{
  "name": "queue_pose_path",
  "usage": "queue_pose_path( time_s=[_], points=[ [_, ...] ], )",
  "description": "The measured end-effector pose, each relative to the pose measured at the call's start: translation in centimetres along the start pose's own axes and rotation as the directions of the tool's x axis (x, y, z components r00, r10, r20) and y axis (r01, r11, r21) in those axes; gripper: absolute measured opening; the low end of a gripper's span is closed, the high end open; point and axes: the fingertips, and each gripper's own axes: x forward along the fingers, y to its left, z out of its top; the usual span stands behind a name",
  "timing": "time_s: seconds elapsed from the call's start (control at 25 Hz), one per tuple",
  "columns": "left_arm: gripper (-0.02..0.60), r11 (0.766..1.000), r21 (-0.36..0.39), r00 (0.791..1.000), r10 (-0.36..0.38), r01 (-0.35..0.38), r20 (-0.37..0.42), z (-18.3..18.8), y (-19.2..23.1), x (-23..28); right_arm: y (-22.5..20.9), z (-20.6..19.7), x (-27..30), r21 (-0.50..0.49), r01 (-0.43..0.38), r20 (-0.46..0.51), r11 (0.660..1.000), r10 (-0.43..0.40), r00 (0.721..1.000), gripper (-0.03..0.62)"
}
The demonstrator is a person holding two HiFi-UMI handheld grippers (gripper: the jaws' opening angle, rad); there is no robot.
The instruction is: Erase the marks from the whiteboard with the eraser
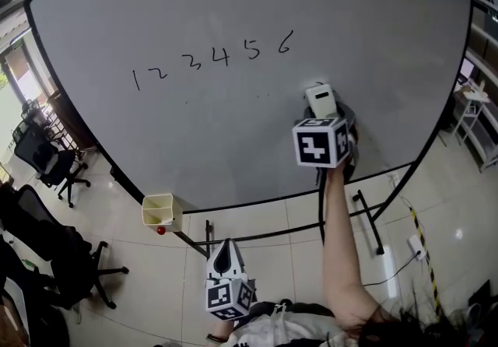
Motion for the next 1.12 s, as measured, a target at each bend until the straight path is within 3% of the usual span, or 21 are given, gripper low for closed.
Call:
queue_pose_path(
  time_s=[0.08, 0.16, 0.28, 0.36, 0.4, 0.48, 0.6, 0.68, 0.76, 0.84, 0.92, 1.0, 1.12],
  points=[
    [-0.005, 1.0, -0.012, 1.0, -0.002, 0.002, -0.01, -0.2, 0.1, 0.0, -3.2, -0.9, 0.5, 0.104, 0.015, -0.018, 0.994, -0.013, 1.0, 0.282],
    [-0.005, 1.0, -0.005, 1.0, -0.01, 0.01, -0.011, 0.1, 0.4, 0.4, -1.0, 0.0, -0.1, 0.08, -0.017, 0.018, 0.997, 0.015, 1.0, 0.279],
    [-0.005, 1.0, 0.0, 1.0, -0.027, 0.027, 0.0, 1.0, 0.5, 1.7, 7.1, 2.6, -2.0, -0.161, -0.084, 0.073, 0.983, 0.096, 0.993, 0.281],
    [-0.005, 0.999, -0.012, 0.999, -0.034, 0.035, 0.017, 1.7, 0.4, 2.0, 8.9, 2.3, -2.0, -0.278, -0.092, 0.056, 0.956, 0.112, 0.992, 0.281],
    [-0.005, 0.999, -0.015, 0.999, -0.039, 0.04, 0.024, 2.0, 0.3, 2.0, 8.0, 1.8, -1.5, -0.271, -0.101, 0.041, 0.957, 0.116, 0.992, 0.281],
    [-0.005, 0.999, -0.01, 0.999, -0.047, 0.048, 0.025, 2.2, 0.5, 2.0, 3.9, 1.2, -0.6, -0.145, -0.113, 0.015, 0.983, 0.116, 0.993, 0.284],
    [-0.005, 0.999, -0.01, 0.999, -0.047, 0.047, 0.004, 1.6, 1.0, 1.8, -3.9, 1.1, -0.5, 0.04, -0.011, 0.0, 0.999, 0.011, 1.0, 0.28],
    [-0.005, 0.999, -0.014, 0.999, -0.038, 0.038, -0.005, 1.3, 1.6, 1.7, -5.3, 0.8, -0.5, 0.089, 0.016, -0.015, 0.996, -0.014, 1.0, 0.278],
    [-0.005, 0.999, -0.022, 1.0, -0.027, 0.027, -0.008, 1.3, 2.2, 1.8, -1.1, 0.8, -0.5, 0.085, -0.086, -0.025, 0.993, 0.089, 0.996, 0.276],
    [-0.005, 0.999, -0.032, 1.0, -0.022, 0.022, -0.003, 1.4, 2.4, 2.1, 4.0, 1.8, -1.2, -0.064, -0.139, -0.012, 0.988, 0.138, 0.99, 0.276],
    [-0.005, 0.999, -0.036, 1.0, -0.028, 0.028, 0.009, 1.8, 2.1, 2.3, 6.0, 2.3, -1.4, -0.208, -0.125, -0.014, 0.97, 0.124, 0.992, 0.276],
    [-0.005, 0.999, -0.034, 0.999, -0.036, 0.037, 0.019, 2.2, 1.8, 2.2, 3.8, 1.8, -0.7, -0.183, -0.099, -0.034, 0.978, 0.094, 0.995, 0.276],
    [-0.005, 0.999, -0.029, 0.999, -0.035, 0.036, 0.012, 1.8, 2.2, 1.8, -4.0, 1.3, -0.4, -0.027, 0.012, -0.057, 1.0, -0.014, 0.998, 0.276]
  ],
)
